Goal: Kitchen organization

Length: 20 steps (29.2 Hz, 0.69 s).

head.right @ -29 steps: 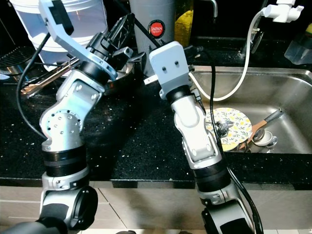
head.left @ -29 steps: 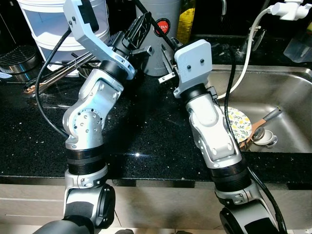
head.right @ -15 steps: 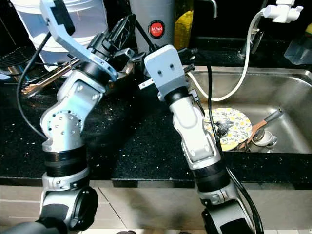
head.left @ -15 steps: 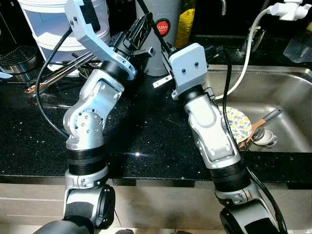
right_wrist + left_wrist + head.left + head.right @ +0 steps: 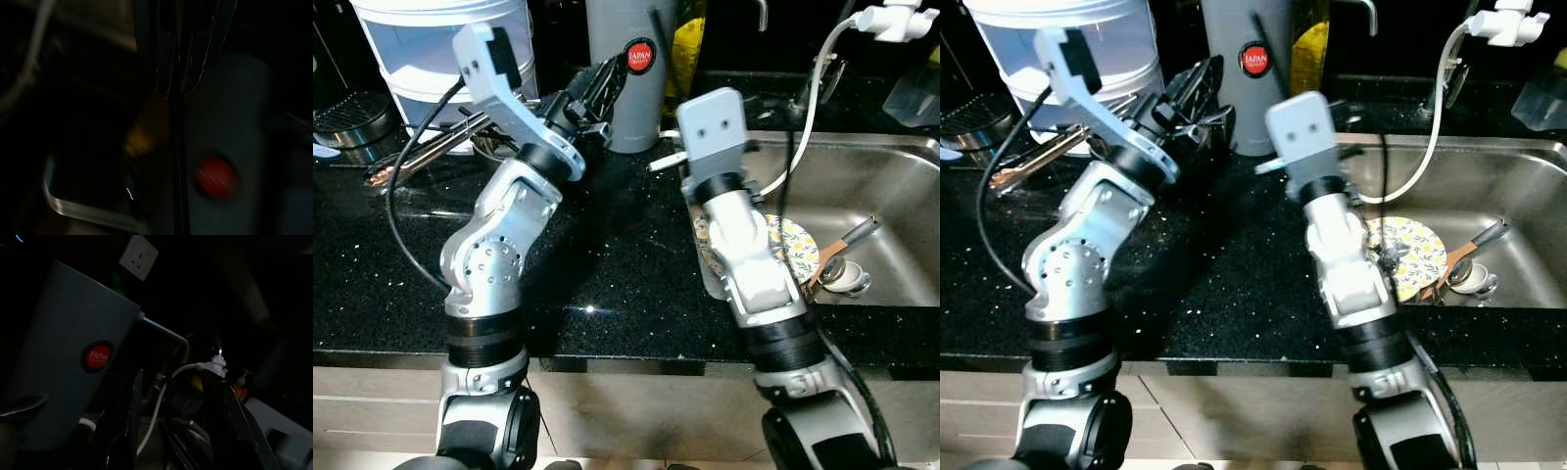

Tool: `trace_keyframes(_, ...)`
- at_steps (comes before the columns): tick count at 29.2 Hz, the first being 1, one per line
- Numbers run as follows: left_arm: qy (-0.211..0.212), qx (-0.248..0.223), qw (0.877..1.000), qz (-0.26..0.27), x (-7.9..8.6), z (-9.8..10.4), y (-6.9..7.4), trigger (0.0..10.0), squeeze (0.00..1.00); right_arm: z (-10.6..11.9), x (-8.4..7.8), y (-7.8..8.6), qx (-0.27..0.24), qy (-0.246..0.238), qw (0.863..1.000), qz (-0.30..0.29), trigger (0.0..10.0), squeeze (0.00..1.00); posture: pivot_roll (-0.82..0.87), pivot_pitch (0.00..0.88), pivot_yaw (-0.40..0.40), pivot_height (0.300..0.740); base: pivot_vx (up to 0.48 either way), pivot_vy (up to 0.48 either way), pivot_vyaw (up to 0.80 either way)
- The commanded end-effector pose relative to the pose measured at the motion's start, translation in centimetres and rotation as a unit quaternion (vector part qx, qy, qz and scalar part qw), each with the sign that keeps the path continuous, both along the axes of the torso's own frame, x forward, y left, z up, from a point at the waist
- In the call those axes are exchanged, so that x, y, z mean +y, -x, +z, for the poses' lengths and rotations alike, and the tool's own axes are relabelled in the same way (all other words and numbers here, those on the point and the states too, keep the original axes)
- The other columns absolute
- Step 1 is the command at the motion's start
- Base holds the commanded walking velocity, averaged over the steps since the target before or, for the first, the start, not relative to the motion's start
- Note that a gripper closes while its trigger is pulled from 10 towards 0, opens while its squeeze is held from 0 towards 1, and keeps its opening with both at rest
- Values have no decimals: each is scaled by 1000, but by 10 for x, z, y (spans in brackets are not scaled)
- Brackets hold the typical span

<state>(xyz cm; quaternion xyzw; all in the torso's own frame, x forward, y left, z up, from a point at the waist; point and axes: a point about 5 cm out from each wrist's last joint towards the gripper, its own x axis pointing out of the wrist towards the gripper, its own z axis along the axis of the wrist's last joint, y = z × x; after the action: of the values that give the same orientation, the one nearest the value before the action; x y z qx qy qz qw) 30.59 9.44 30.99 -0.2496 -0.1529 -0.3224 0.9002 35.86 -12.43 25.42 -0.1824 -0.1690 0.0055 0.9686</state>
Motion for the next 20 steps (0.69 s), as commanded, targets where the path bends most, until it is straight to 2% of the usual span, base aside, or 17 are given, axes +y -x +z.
trace_keyframes(1,-72,36,997,9,-3,-13,-6,10000,0,-2,-24,-9,26,-24,999,-36,10000,0,95,39,-24,740,0,0,0)
trace_keyframes(2,-72,36,997,9,-3,-13,-6,10000,0,-2,-24,-9,26,-24,999,-36,10000,0,95,39,-24,740,0,0,0)
trace_keyframes(3,-112,84,990,-10,-9,-28,-13,10000,0,-2,-33,-12,34,-26,998,-43,10000,0,98,40,-22,740,0,0,0)
trace_keyframes(4,-112,84,990,-10,-9,-28,-13,10000,0,-2,-33,-12,34,-26,998,-43,10000,0,98,40,-22,740,0,0,0)
trace_keyframes(5,-129,106,986,-22,-11,-34,-15,10000,0,-3,-35,-12,37,-24,998,-46,10000,0,98,40,-22,740,0,0,0)
trace_keyframes(7,-204,116,972,-18,-15,-46,-16,10000,0,-5,-43,-14,46,-31,997,-61,10000,0,96,43,-15,740,0,0,0)
trace_keyframes(8,-264,100,959,-5,-16,-53,-15,10000,0,-7,-47,-14,50,-31,996,-70,10000,0,96,44,-11,740,0,0,0)
trace_keyframes(9,-283,99,954,-20,-16,-58,-13,10000,0,-10,-55,-15,60,-32,994,-86,10000,0,96,46,-3,740,0,0,0)
trace_keyframes(13,-297,85,947,-83,-19,-62,-5,10000,0,-22,-80,-16,94,-33,986,-132,10000,0,88,52,14,740,0,0,0)
trace_keyframes(15,-297,80,947,-93,-20,-61,-4,10000,0,-24,-84,-17,101,-34,985,-139,10000,0,88,52,14,740,0,0,0)
trace_keyframes(16,-308,60,944,-107,-25,-57,-4,10000,0,-34,-94,-17,128,-39,979,-153,10000,0,83,55,27,740,0,0,0)
trace_keyframes(19,-314,47,941,-118,-28,-54,-5,10000,0,-42,-100,-17,151,-46,974,-161,10000,0,82,55,30,740,0,0,0)
trace_keyframes(20,-318,35,937,-137,-32,-51,-3,10000,0,-50,-106,-17,170,-69,968,-172,10000,0,77,58,41,740,0,0,0)
